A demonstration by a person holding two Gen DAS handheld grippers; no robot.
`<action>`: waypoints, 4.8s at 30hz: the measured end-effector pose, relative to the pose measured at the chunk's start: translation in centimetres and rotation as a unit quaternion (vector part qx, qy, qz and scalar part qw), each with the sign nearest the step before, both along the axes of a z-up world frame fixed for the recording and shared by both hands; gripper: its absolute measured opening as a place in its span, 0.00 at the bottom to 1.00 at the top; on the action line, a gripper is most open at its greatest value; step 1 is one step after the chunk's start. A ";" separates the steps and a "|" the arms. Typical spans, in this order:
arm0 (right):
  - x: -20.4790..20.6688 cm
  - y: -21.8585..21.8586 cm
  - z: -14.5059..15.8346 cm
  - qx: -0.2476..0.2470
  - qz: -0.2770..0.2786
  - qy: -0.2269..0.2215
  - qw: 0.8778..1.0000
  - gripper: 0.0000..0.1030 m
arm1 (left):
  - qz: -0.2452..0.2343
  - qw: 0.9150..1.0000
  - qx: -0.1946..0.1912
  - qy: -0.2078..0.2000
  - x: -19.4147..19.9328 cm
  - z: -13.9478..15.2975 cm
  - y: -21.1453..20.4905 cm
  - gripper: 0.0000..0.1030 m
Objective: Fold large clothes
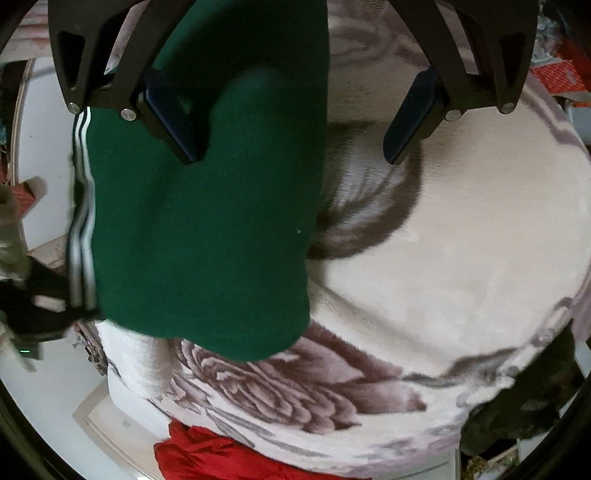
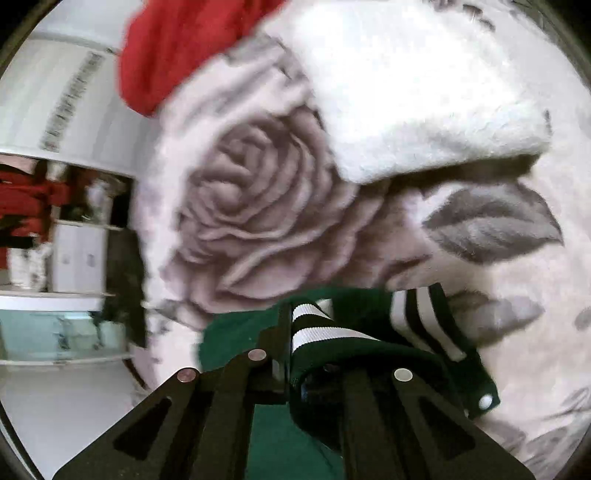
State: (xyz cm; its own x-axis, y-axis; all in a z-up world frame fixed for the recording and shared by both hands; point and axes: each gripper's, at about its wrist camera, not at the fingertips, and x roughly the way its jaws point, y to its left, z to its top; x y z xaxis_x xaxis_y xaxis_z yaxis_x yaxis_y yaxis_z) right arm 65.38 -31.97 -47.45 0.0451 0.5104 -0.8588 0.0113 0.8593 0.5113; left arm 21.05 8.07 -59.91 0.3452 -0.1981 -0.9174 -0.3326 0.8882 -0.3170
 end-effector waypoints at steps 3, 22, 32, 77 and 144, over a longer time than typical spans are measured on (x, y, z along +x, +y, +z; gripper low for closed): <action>-0.3 0.3 -3.4 -0.015 0.003 0.055 0.998 0.09 | -0.006 1.000 0.003 0.016 0.1 -1.3 0.0 1.00; -21.5 -4.4 -6.2 0.070 0.035 0.100 0.992 0.00 | 0.012 0.997 0.059 0.037 -2.4 0.6 -1.2 1.00; -22.2 -8.0 -6.3 0.054 0.061 0.145 0.986 0.63 | 0.022 0.989 0.127 0.071 -2.4 1.1 -4.0 1.00; -16.8 -12.0 -12.6 -0.083 0.049 0.103 0.990 0.12 | -0.023 0.984 0.157 0.077 2.8 -2.5 -8.8 1.00; -24.3 -26.0 -7.8 0.235 -0.197 0.094 0.947 0.64 | 0.022 0.983 0.162 0.088 -3.4 1.4 -10.9 1.00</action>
